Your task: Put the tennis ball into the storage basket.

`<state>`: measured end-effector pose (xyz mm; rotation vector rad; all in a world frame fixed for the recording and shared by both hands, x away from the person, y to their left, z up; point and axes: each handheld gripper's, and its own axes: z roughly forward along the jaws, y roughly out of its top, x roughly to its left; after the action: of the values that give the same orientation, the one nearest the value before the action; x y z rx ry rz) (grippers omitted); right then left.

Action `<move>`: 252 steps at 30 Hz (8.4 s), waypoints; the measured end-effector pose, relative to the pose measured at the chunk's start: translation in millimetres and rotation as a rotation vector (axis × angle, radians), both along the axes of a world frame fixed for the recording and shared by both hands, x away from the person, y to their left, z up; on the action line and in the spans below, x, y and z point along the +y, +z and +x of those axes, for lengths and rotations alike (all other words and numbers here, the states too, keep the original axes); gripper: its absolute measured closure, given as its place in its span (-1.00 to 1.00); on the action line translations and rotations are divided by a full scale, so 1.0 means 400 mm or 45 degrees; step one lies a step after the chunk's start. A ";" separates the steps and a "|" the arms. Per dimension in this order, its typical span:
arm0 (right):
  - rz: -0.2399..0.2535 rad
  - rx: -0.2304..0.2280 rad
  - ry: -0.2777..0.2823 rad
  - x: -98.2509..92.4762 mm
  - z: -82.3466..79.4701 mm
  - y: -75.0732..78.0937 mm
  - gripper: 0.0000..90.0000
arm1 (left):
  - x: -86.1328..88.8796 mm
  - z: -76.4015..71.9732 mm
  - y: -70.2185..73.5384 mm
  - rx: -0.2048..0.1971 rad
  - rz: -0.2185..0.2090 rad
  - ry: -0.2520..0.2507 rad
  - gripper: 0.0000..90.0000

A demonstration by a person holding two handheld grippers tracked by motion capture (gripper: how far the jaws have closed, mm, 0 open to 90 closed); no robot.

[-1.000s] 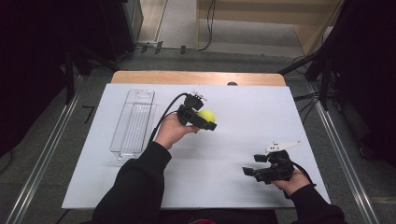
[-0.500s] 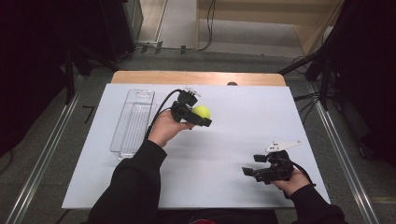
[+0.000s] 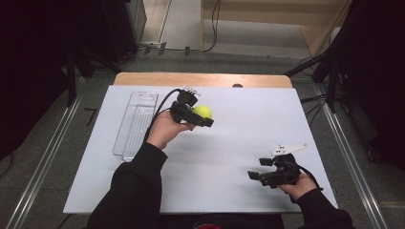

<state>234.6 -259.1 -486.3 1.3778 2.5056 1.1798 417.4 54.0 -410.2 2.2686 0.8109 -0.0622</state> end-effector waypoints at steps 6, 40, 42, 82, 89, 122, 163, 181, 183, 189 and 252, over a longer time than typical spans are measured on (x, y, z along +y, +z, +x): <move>-0.001 -0.001 0.001 0.000 0.000 0.000 -0.54 | 0.016 0.002 0.014 -0.020 0.004 -0.004 -0.41; -0.005 -0.006 0.001 0.001 0.000 0.002 -0.54 | 0.106 0.016 0.052 -0.062 0.044 0.055 -0.41; -0.005 -0.006 0.002 0.002 0.000 0.002 -0.54 | 0.113 0.017 0.053 -0.059 0.037 0.071 -0.41; -0.015 0.000 0.031 0.013 0.012 0.001 -0.54 | 0.252 0.035 0.067 -0.086 0.043 0.294 -0.41; -0.014 0.002 0.031 0.013 0.011 0.001 -0.54 | 0.276 0.035 0.073 -0.131 0.085 0.366 -0.41; -0.017 0.001 0.031 0.014 0.012 0.001 -0.54 | 0.382 0.051 0.065 -0.090 0.041 0.579 -0.41; -0.022 0.005 0.032 0.015 0.011 0.000 -0.54 | 0.412 0.073 -0.010 -0.044 0.086 0.638 -0.41; -0.024 0.005 0.034 0.016 0.011 0.000 -0.54 | 0.414 0.079 -0.039 -0.023 0.115 0.667 -0.41; -0.023 0.006 0.033 0.016 0.011 0.000 -0.54 | 0.413 0.080 -0.041 -0.021 0.119 0.669 -0.41; -0.022 0.005 0.031 0.015 0.011 0.000 -0.54 | 0.418 0.082 -0.049 0.001 0.125 0.691 -0.42; -0.024 0.002 0.033 0.016 0.010 0.000 -0.54 | 0.345 0.057 0.048 0.014 0.008 0.565 -0.51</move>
<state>238.7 -252.7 -486.1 1.3461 2.5364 1.1577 440.2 192.1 -391.1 2.0446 1.3002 0.1334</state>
